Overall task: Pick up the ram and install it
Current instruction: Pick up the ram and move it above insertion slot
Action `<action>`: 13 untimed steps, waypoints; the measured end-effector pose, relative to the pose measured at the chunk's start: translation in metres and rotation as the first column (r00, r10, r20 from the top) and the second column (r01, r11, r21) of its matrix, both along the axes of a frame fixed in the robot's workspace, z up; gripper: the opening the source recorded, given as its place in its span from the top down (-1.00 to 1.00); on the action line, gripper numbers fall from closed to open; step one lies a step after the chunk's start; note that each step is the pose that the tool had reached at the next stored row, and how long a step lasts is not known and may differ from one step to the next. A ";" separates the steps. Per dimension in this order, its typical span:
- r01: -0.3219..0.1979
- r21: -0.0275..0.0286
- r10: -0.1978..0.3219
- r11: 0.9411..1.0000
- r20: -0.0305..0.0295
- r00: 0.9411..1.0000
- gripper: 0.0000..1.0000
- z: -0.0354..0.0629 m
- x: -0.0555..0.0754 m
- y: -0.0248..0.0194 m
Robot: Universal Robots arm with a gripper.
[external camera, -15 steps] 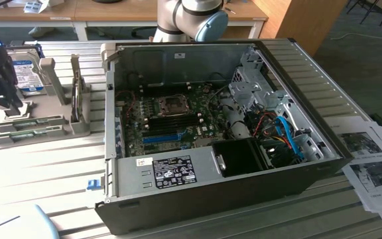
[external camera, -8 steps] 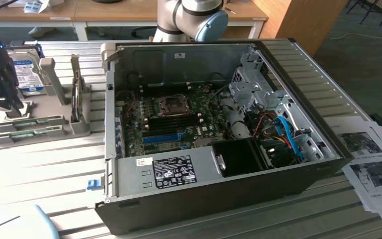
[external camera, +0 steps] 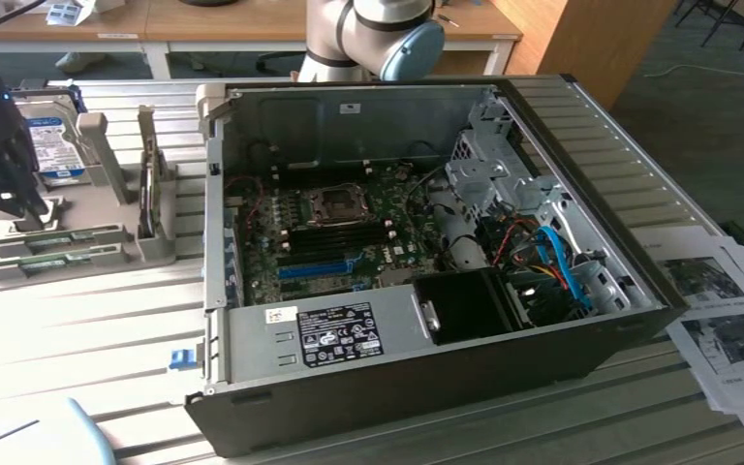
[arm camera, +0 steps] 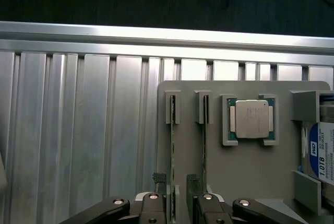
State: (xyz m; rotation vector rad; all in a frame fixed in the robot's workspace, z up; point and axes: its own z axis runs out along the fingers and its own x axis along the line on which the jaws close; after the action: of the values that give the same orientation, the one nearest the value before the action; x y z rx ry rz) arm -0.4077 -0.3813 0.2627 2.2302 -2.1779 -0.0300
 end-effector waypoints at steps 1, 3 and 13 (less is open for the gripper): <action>0.000 0.000 0.000 1.000 0.000 1.000 0.43 -0.0008 0.000 0.0000; 0.000 0.000 0.000 1.000 0.000 1.000 0.43 -0.0024 0.000 0.0000; 0.000 0.000 0.000 1.000 0.000 1.000 0.43 -0.0100 0.000 0.0000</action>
State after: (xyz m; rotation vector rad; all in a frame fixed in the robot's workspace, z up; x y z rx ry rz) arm -0.4078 -0.3813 0.2527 2.2302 -2.1779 -0.0300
